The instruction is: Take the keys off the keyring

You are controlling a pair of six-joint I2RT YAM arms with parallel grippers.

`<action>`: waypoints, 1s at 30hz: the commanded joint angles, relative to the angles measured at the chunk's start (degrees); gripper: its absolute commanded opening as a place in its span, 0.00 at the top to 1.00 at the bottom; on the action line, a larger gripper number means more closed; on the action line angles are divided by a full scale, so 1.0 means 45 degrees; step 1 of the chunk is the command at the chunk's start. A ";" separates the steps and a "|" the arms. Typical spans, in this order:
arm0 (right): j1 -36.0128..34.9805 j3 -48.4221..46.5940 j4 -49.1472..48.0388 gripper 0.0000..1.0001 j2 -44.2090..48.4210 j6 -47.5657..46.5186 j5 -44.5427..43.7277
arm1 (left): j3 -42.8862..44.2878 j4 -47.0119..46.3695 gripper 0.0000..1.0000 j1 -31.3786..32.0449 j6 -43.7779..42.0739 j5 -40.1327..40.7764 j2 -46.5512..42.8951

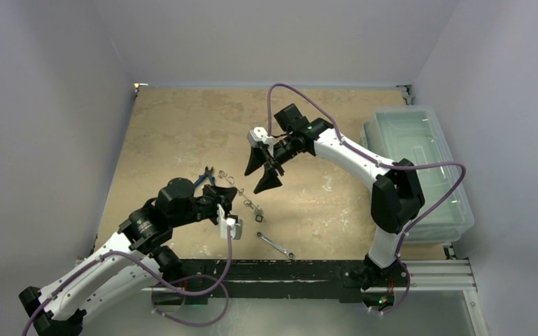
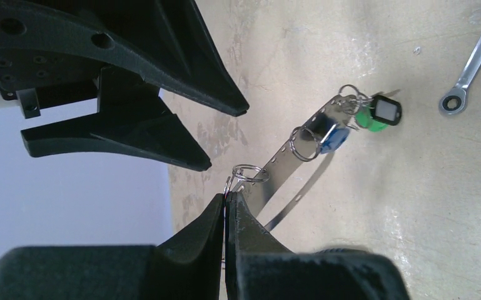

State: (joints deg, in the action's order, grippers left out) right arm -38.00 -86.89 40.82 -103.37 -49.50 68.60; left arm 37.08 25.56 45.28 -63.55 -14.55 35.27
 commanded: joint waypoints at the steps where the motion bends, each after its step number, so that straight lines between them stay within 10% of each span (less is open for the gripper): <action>1: -0.0341 -0.0792 0.0562 0.32 0.0338 -0.0900 0.0042 | 0.0667 -0.0274 1.00 -0.0058 0.0391 -0.0548 -0.0066; 30: -0.1341 -0.0105 0.0138 0.78 0.0060 -0.1188 -0.0731 | 0.1057 -0.0429 1.00 -0.0056 0.0733 -0.0498 0.0209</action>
State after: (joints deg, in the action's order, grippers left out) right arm -43.62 -88.01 43.66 -103.46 -56.62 66.19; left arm 39.13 26.68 45.28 -61.30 -15.86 36.27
